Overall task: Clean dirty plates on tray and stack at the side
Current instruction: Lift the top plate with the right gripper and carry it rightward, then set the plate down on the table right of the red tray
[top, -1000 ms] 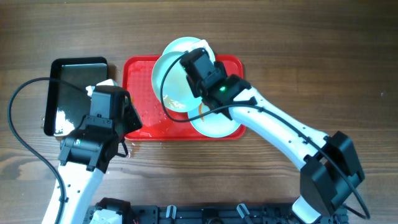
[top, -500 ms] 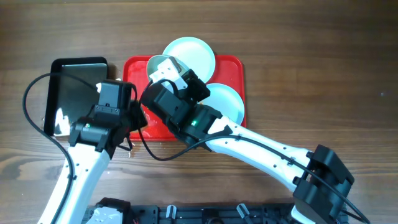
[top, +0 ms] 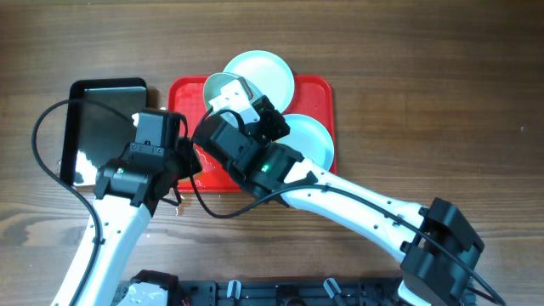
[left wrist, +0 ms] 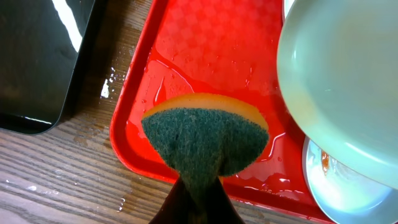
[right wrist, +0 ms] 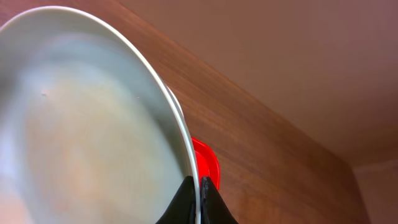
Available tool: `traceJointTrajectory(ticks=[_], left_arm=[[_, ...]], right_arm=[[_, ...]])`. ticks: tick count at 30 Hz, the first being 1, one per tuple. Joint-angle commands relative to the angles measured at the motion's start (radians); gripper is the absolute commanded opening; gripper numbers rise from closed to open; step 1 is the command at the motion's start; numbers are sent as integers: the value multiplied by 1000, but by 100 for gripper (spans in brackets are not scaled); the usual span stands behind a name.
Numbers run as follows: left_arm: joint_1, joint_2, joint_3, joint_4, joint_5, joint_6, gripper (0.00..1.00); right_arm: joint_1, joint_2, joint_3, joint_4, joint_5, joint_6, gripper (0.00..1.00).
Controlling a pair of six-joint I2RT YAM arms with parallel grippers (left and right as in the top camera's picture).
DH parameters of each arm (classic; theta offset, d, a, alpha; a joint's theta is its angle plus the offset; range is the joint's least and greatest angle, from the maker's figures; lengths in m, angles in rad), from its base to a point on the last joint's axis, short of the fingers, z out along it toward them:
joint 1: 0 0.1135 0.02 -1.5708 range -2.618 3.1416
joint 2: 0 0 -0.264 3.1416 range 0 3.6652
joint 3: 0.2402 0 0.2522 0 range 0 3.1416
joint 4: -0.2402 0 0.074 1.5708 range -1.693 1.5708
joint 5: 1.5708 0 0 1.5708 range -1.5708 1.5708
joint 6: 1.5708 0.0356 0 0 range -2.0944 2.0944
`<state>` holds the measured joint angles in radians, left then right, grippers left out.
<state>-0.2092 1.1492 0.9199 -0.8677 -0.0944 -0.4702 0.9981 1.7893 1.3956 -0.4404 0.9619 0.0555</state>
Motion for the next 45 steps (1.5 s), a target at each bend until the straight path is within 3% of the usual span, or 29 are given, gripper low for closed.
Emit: traceJointTrajectory(ticks=[1,3,5,6,7,8,10,12,13,14,15,17,20,25,30,33,36,41,45], left_arm=[[4,6,-2,10,11,-9,4],[4,6,-2,10,11,-9,4],[4,6,-2,10,11,-9,4],[4,6,-2,10,11,-9,4],[4,6,-2,10,11,-9,4],[4,6,-2,10,11,-9,4],[4,6,-2,11,11,-9,4],[4,6,-2,10,7,-9,4],[4,6,-2,10,7,-9,4],[4,6,-2,11,7,-9,4],[4,6,-2,11,7,-9,4],[4,6,-2,10,7,-8,4],[4,6,-3,10,8,-9,4],[4,17,-4,11,7,-5,4],[4,29,-4,11,7,-6,4],[4,30,-4,18,8,-6,4],[4,30,-4,23,8,-6,4],[4,30,-4,22,8,-6,4],[4,30,-4,26,8,-6,4]], right_arm=[[-1,-11,5,10,58,-64,5],[3,-11,5,17,157,109,4],[4,-7,5,16,-111,-89,4],[3,-6,5,0,-118,-130,4],[3,-6,5,-3,10,31,4],[3,-6,5,-6,-23,92,4],[3,-6,5,-12,-221,-128,4],[3,-6,5,-14,-13,87,4],[3,-6,5,-11,-70,71,4],[3,-6,5,-18,-216,-97,4],[3,-6,5,-29,-213,-126,4],[-3,-8,5,-41,-75,77,4],[-54,-28,5,-66,-251,193,4],[-269,-154,5,-138,-593,413,4],[-621,-229,5,-231,-1039,416,4],[-865,-192,-16,-300,-1049,416,4],[-1033,-155,-81,-261,-1030,427,4],[-1191,-69,-190,-132,-1030,471,4],[-1215,6,-208,-90,-1030,445,4]])
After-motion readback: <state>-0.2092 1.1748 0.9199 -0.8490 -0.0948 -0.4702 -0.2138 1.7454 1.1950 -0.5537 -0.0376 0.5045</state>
